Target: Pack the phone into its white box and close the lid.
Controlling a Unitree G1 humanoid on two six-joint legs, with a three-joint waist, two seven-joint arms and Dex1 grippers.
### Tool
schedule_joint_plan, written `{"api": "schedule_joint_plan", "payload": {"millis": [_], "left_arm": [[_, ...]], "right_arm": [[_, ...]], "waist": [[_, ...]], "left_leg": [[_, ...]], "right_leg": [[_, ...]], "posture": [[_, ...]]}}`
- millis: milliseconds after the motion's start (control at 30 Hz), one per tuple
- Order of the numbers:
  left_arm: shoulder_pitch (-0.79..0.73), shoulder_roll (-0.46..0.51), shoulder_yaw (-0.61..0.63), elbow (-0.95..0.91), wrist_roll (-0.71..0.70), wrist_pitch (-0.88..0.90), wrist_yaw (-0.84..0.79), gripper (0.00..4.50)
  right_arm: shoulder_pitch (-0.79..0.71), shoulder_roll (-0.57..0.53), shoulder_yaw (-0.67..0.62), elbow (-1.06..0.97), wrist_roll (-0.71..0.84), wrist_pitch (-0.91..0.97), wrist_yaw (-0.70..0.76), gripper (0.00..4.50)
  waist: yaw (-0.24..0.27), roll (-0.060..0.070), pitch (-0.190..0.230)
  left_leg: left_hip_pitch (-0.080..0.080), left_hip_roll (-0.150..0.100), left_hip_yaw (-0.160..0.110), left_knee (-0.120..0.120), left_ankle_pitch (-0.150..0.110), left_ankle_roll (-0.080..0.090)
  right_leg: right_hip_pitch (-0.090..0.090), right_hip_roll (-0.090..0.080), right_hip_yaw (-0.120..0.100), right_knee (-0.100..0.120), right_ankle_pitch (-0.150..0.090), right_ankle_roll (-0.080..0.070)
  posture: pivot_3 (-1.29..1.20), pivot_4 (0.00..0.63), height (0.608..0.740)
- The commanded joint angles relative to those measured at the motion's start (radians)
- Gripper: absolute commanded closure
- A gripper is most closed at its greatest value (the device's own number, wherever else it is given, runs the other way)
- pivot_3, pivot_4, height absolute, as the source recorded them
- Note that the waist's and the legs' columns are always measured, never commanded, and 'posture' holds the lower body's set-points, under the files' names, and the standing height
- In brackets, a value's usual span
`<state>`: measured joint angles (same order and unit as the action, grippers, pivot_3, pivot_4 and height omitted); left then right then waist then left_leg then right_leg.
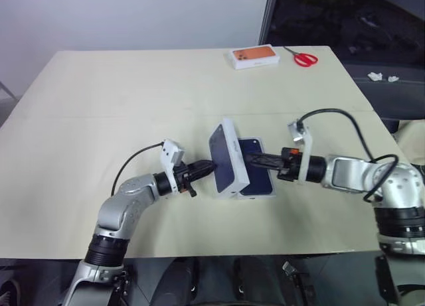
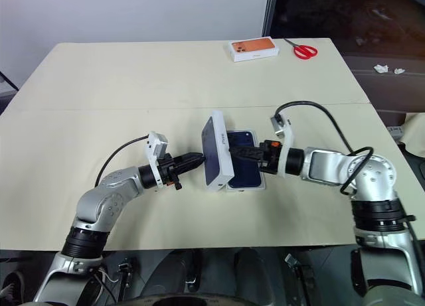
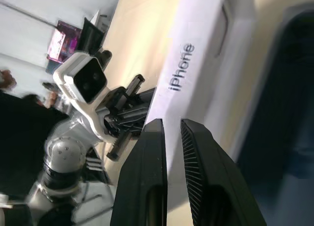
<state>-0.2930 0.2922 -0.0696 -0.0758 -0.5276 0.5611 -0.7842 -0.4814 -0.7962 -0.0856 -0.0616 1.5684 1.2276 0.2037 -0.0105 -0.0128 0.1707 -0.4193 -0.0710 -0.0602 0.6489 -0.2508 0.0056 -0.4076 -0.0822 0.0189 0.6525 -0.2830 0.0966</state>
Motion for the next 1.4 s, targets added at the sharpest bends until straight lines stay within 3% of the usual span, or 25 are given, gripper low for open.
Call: {"api": "schedule_joint_plan", "payload": {"millis": [33,167,300,333,467,700,833,1033,1400], "left_arm": [[-0.027,-0.026,-0.035,0.008,0.021,-0.031,-0.005,3.61],[-0.042,-0.055,-0.044,0.018,0.024,-0.030,-0.003,3.70],[-0.045,-0.061,-0.055,0.028,0.039,-0.035,-0.009,3.70],[-0.047,-0.063,-0.054,0.029,0.040,-0.034,-0.010,3.70],[-0.045,-0.054,-0.044,0.017,0.036,-0.024,-0.006,3.70],[-0.021,0.052,0.008,-0.018,0.027,0.039,0.000,3.70],[-0.015,0.116,0.017,0.003,0.050,0.067,0.015,3.70],[-0.035,0.091,-0.045,0.041,0.080,0.093,0.025,3.70],[-0.122,-0.033,-0.140,0.144,0.117,0.112,0.006,3.70]], "right_arm": [[-0.038,-0.054,-0.005,-0.029,-0.191,-0.066,0.169,3.87],[-0.016,-0.073,0.004,-0.060,-0.375,-0.170,0.307,2.54],[-0.002,-0.069,0.025,-0.106,-0.537,-0.295,0.415,0.36],[0.019,-0.082,0.053,-0.137,-0.619,-0.365,0.451,0.05],[0.076,-0.101,0.114,-0.178,-0.818,-0.513,0.532,0.05],[0.037,-0.074,0.159,-0.178,-1.026,-0.646,0.563,0.05],[0.035,-0.046,0.194,-0.115,-1.188,-0.786,0.548,1.27],[0.058,-0.013,0.243,-0.108,-1.312,-0.882,0.578,4.47],[0.094,0.004,0.241,-0.121,-1.381,-0.920,0.627,4.47]], "waist": [[0.000,0.000,0.000],[0.001,-0.001,0.000],[0.001,0.000,0.000],[0.001,0.000,0.000],[0.003,-0.001,0.000],[0.000,0.000,0.000],[0.001,0.000,0.000],[0.006,0.000,0.000],[0.025,0.000,0.000]], "left_leg": [[0.000,0.000,0.000,0.000,0.000,0.000],[0.000,0.000,0.000,0.000,0.000,0.000],[0.000,0.000,0.000,0.000,0.000,0.000],[0.000,0.000,0.000,0.000,0.000,0.000],[0.000,0.000,0.000,0.001,0.000,0.000],[0.000,0.000,-0.001,0.000,0.000,-0.001],[0.000,0.000,-0.001,0.000,0.000,-0.001],[0.000,-0.001,-0.001,0.000,0.001,-0.002],[0.002,-0.002,-0.001,0.001,0.001,-0.003]], "right_leg": [[0.000,0.000,0.000,0.000,0.000,0.000],[0.000,0.000,0.000,0.000,0.000,0.000],[0.000,0.000,0.000,0.000,0.000,0.000],[0.000,0.000,0.000,0.000,0.000,0.000],[0.000,0.000,0.000,-0.001,0.000,0.000],[-0.001,0.000,0.000,0.000,0.000,0.000],[0.000,0.000,0.000,0.000,0.000,0.000],[0.000,-0.001,0.000,0.000,0.000,0.000],[0.002,-0.001,0.000,0.000,0.000,0.000]], "posture": [[0.00,0.150,0.740],[0.00,0.150,0.740],[0.00,0.150,0.740],[0.00,0.150,0.740],[0.00,0.150,0.740],[0.00,0.150,0.740],[0.00,0.150,0.740],[0.00,0.150,0.740],[0.00,0.150,0.740]]}}
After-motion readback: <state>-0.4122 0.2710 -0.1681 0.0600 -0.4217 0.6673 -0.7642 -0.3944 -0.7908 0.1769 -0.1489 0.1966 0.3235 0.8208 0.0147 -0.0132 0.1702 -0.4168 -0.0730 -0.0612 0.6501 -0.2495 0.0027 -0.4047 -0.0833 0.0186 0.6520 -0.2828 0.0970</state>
